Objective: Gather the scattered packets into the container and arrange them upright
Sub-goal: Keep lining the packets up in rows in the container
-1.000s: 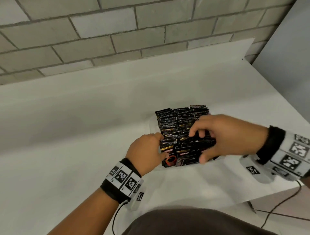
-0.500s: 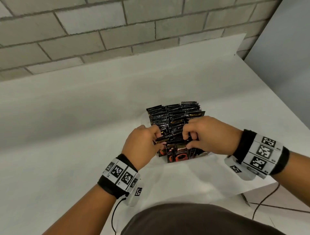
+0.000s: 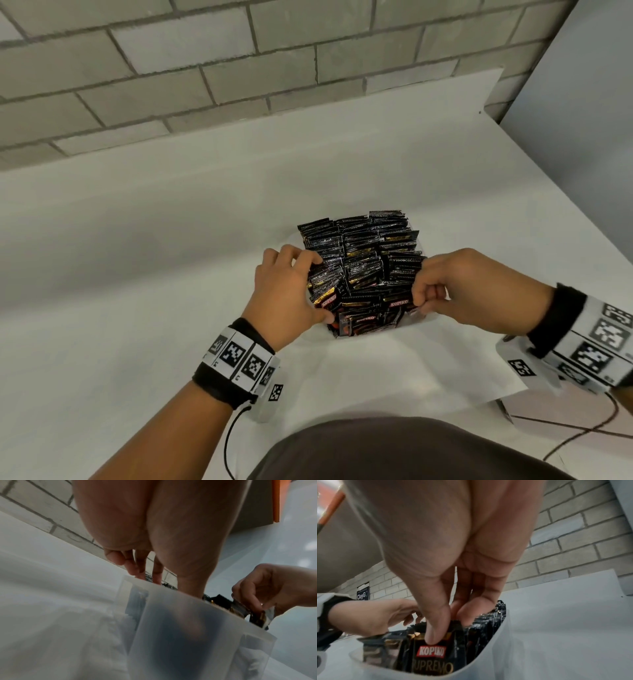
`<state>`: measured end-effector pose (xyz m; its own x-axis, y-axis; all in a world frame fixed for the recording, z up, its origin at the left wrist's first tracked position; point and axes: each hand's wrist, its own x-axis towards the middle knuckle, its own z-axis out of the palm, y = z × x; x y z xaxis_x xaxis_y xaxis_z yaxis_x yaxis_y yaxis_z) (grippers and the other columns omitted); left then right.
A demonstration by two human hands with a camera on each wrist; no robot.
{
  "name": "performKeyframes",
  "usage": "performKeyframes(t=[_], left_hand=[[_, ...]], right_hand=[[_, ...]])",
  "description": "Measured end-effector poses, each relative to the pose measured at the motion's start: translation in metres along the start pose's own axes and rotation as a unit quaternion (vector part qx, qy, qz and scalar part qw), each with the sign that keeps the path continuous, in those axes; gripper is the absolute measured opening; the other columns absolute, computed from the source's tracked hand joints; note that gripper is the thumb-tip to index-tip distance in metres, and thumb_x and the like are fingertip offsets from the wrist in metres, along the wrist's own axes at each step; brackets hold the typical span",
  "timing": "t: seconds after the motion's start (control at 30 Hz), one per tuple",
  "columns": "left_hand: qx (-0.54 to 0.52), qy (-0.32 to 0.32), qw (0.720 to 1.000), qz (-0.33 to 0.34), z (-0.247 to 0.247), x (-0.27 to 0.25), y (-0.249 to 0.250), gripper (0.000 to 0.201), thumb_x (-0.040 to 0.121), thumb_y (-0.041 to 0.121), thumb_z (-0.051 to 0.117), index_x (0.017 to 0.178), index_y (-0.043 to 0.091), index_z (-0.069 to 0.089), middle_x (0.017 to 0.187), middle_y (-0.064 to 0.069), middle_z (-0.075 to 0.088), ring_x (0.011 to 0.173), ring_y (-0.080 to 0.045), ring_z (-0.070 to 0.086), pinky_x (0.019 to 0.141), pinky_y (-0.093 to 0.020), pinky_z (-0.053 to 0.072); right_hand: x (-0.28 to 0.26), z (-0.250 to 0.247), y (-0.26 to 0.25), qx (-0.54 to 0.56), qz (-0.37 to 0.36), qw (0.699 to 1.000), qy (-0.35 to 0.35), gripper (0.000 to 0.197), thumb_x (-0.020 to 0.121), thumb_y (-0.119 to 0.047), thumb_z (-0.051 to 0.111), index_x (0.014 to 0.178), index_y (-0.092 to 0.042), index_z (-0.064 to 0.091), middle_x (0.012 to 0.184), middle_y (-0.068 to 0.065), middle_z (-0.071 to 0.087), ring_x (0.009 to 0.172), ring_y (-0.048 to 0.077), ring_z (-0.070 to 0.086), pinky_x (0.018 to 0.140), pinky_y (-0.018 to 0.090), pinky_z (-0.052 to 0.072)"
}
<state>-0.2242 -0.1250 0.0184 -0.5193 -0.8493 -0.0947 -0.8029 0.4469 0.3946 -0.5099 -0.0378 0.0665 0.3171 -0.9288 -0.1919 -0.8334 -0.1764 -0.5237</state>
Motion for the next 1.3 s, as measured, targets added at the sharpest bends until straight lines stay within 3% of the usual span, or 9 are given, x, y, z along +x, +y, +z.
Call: performKeyframes(t=[0.13, 0.3, 0.4, 0.5, 0.57, 0.77, 1.0, 1.1, 1.3], left_hand=[[0.097, -0.032, 0.995, 0.003, -0.002, 0.002, 0.001, 0.092, 0.062, 0.062, 0.087, 0.138, 0.032, 0.043, 0.123, 0.011, 0.059, 0.116, -0.018, 0.035, 0.086, -0.034, 0.024], [0.064, -0.029, 0.997, 0.013, -0.003, 0.01, 0.002, 0.073, 0.072, 0.046, 0.088, 0.13, 0.028, 0.048, 0.116, 0.009, 0.067, 0.117, -0.018, 0.041, 0.083, -0.032, 0.02], [0.024, -0.046, 0.998, 0.03, -0.004, 0.013, 0.005, 0.066, 0.077, 0.033, 0.088, 0.131, 0.023, 0.051, 0.121, 0.003, 0.065, 0.112, -0.02, 0.051, 0.091, -0.031, 0.033], [-0.024, -0.043, 0.998, 0.041, -0.003, 0.012, 0.005, 0.063, 0.075, 0.023, 0.089, 0.128, 0.019, 0.054, 0.123, 0.003, 0.061, 0.102, -0.02, 0.059, 0.079, -0.027, 0.037], [-0.057, -0.032, 0.997, 0.048, -0.001, 0.011, 0.003, 0.06, 0.072, 0.016, 0.089, 0.123, 0.019, 0.057, 0.12, 0.004, 0.058, 0.095, -0.017, 0.059, 0.074, -0.022, 0.036], [-0.097, -0.019, 0.994, 0.051, 0.0, 0.006, -0.002, 0.061, 0.069, 0.014, 0.092, 0.12, 0.019, 0.059, 0.121, 0.007, 0.047, 0.097, -0.01, 0.055, 0.081, -0.016, 0.04], [-0.146, -0.003, 0.988, 0.046, 0.003, 0.007, -0.005, 0.051, 0.074, 0.008, 0.09, 0.115, 0.018, 0.062, 0.116, 0.007, 0.047, 0.096, -0.013, 0.064, 0.091, -0.035, 0.059], [-0.152, -0.003, 0.987, 0.057, 0.006, 0.012, -0.004, 0.046, 0.072, 0.002, 0.088, 0.109, 0.017, 0.064, 0.107, 0.009, 0.051, 0.095, -0.013, 0.064, 0.092, -0.034, 0.059], [-0.12, 0.018, 0.989, 0.079, 0.007, 0.013, -0.008, 0.042, 0.071, 0.009, 0.091, 0.102, 0.016, 0.064, 0.101, 0.008, 0.054, 0.087, -0.017, 0.059, 0.082, -0.04, 0.055]], right_hand=[[0.008, -0.009, 0.004, -0.045, -0.003, 0.999, 0.02, 0.028, 0.073, -0.005, 0.082, 0.077, -0.032, 0.074, 0.071, -0.02, 0.059, 0.065, 0.001, 0.057, 0.062, 0.009, 0.041], [0.016, -0.009, -0.012, -0.125, 0.01, 0.992, -0.027, 0.019, 0.079, -0.016, 0.077, 0.09, -0.032, 0.074, 0.09, -0.014, 0.06, 0.083, 0.011, 0.06, 0.073, 0.026, 0.047], [0.015, -0.013, -0.034, -0.098, -0.025, 0.994, -0.047, 0.047, 0.073, -0.038, 0.084, 0.115, -0.04, 0.063, 0.108, -0.019, 0.05, 0.1, 0.006, 0.048, 0.082, 0.024, 0.043], [0.025, -0.001, -0.053, -0.147, -0.1, 0.981, -0.077, 0.082, 0.069, -0.052, 0.083, 0.139, -0.047, 0.042, 0.131, -0.022, 0.042, 0.111, 0.008, 0.038, 0.092, 0.025, 0.04], [0.033, 0.013, -0.058, -0.182, -0.129, 0.969, -0.106, 0.084, 0.077, -0.047, 0.077, 0.146, -0.05, 0.029, 0.145, -0.024, 0.036, 0.114, 0.012, 0.037, 0.096, 0.031, 0.041], [0.048, 0.037, -0.05, -0.248, -0.213, 0.936, -0.129, 0.033, 0.1, -0.031, 0.047, 0.13, -0.042, 0.053, 0.137, -0.023, 0.048, 0.124, 0.016, 0.042, 0.09, 0.033, 0.04], [0.053, 0.028, -0.036, -0.252, -0.22, 0.931, -0.149, 0.03, 0.096, -0.016, 0.046, 0.115, -0.032, 0.063, 0.112, -0.015, 0.058, 0.105, 0.014, 0.047, 0.092, 0.032, 0.044], [0.056, 0.034, -0.042, -0.232, -0.216, 0.935, -0.159, 0.038, 0.093, -0.008, 0.047, 0.121, -0.031, 0.06, 0.123, -0.01, 0.052, 0.104, 0.016, 0.048, 0.09, 0.031, 0.046], [0.052, 0.038, -0.039, -0.206, -0.211, 0.946, -0.133, 0.022, 0.097, -0.028, 0.054, 0.116, -0.029, 0.065, 0.126, -0.009, 0.054, 0.116, 0.017, 0.045, 0.096, 0.037, 0.045]])
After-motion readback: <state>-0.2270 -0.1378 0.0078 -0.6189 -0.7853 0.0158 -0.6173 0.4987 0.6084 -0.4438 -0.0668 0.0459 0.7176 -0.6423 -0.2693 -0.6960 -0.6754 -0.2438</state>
